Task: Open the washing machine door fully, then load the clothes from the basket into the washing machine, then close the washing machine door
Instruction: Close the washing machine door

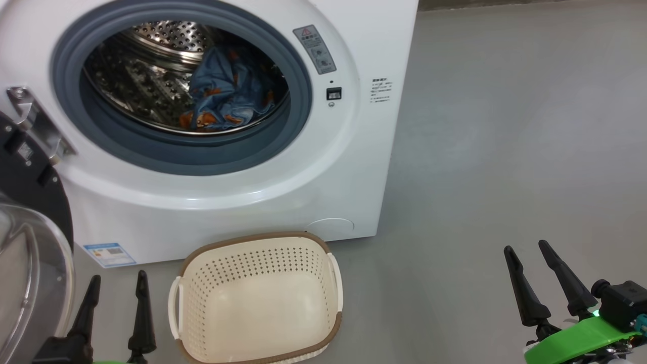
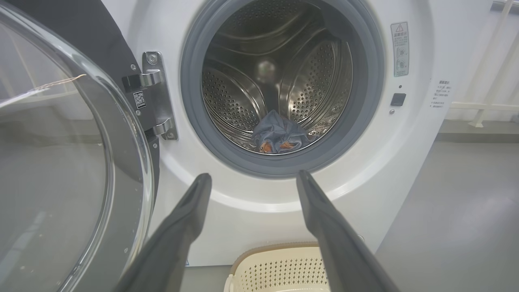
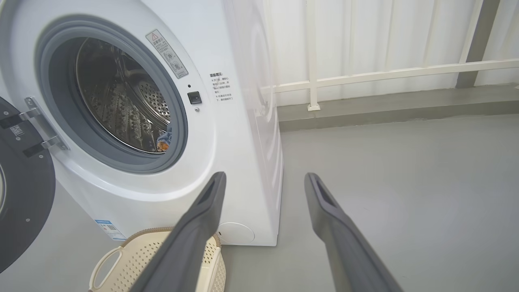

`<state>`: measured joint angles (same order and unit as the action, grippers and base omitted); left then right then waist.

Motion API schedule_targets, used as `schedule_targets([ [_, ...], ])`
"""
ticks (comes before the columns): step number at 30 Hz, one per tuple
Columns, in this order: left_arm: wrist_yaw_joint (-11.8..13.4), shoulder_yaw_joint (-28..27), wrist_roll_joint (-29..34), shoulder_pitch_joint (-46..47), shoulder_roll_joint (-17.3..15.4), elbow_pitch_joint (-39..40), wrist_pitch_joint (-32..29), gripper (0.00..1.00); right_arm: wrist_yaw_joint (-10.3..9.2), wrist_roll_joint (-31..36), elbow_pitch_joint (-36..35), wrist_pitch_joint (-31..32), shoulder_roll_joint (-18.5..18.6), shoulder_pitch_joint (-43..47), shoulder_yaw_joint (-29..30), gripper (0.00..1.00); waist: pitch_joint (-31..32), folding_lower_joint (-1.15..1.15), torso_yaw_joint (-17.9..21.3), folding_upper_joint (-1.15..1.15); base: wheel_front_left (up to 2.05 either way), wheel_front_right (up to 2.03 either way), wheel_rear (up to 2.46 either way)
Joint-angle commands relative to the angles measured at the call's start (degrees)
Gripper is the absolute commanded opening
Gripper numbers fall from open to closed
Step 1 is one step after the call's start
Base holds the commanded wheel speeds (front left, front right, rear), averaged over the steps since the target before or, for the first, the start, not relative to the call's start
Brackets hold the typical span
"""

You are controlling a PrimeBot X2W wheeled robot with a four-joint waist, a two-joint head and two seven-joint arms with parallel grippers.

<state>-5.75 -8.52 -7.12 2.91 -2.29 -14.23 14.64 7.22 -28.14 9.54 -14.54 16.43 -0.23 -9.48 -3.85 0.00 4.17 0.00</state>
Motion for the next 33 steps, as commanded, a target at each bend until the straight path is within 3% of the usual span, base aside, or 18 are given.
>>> schedule_targets([
  [1,0.32,-1.37,-0.49,-0.38,-0.59,2.1,0.36,1.0,0.26,0.72,-1.51,-0.46,1.3,0.01,-1.27,1.0,-0.07,0.0,-0.74,0.0,0.0,0.0,0.0],
  [33,5.49,3.47,-6.94,-6.46,-0.59,9.06,0.36,1.0,0.26,0.16,-1.33,-0.46,3.4,-3.75,-6.86,1.0,-1.17,0.0,-17.29,0.0,0.0,0.0,0.0],
])
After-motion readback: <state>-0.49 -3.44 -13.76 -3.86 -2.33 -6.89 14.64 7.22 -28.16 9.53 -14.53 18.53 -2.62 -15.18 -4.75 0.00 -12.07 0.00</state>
